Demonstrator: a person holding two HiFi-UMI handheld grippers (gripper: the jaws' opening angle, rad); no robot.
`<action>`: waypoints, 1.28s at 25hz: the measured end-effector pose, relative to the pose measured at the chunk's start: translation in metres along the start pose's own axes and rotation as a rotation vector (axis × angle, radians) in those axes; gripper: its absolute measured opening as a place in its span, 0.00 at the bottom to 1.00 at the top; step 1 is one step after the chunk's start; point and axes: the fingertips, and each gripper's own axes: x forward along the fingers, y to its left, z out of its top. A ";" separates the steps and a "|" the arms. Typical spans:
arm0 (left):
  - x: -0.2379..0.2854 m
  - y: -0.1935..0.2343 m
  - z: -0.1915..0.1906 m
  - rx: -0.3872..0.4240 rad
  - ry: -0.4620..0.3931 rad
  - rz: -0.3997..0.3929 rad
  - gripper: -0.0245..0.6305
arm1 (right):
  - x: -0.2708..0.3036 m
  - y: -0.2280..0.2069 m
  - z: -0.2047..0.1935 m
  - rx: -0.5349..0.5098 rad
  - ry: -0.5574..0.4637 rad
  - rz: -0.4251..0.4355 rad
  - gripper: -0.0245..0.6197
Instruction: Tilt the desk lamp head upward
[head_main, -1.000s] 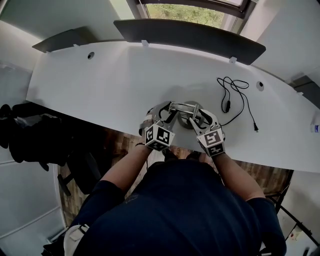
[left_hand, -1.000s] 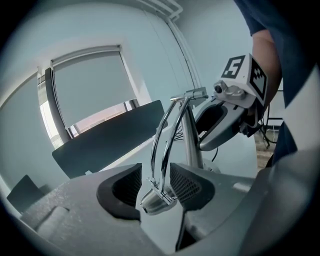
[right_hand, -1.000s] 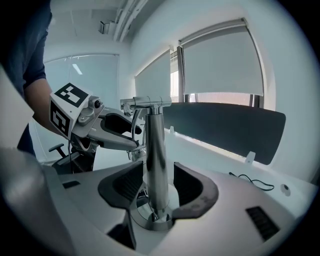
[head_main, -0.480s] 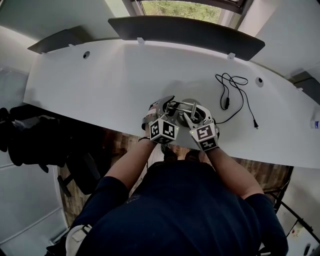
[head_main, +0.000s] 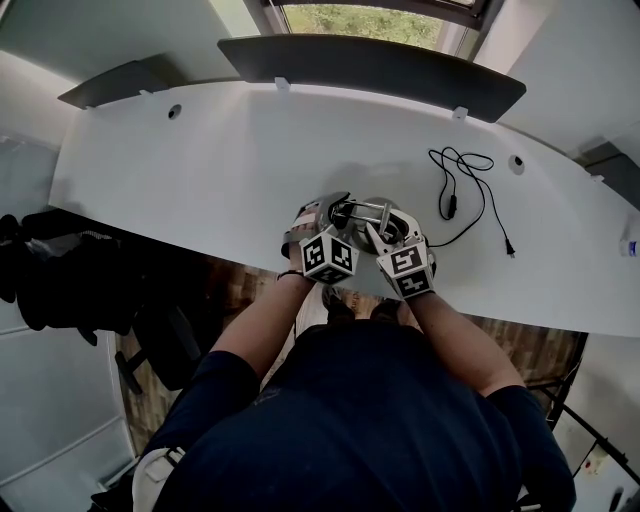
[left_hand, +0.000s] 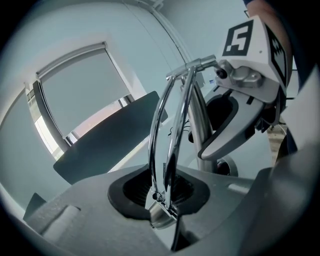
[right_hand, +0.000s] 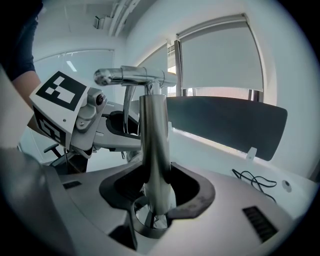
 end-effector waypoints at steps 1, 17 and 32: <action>-0.001 0.001 -0.001 0.008 0.009 0.003 0.15 | 0.000 0.000 0.000 0.000 0.002 -0.003 0.30; -0.042 0.045 0.014 0.256 0.126 0.126 0.15 | -0.002 0.002 -0.002 -0.006 0.029 0.019 0.30; -0.076 0.070 0.058 0.547 0.195 0.206 0.18 | -0.001 0.001 -0.003 0.040 0.040 0.059 0.30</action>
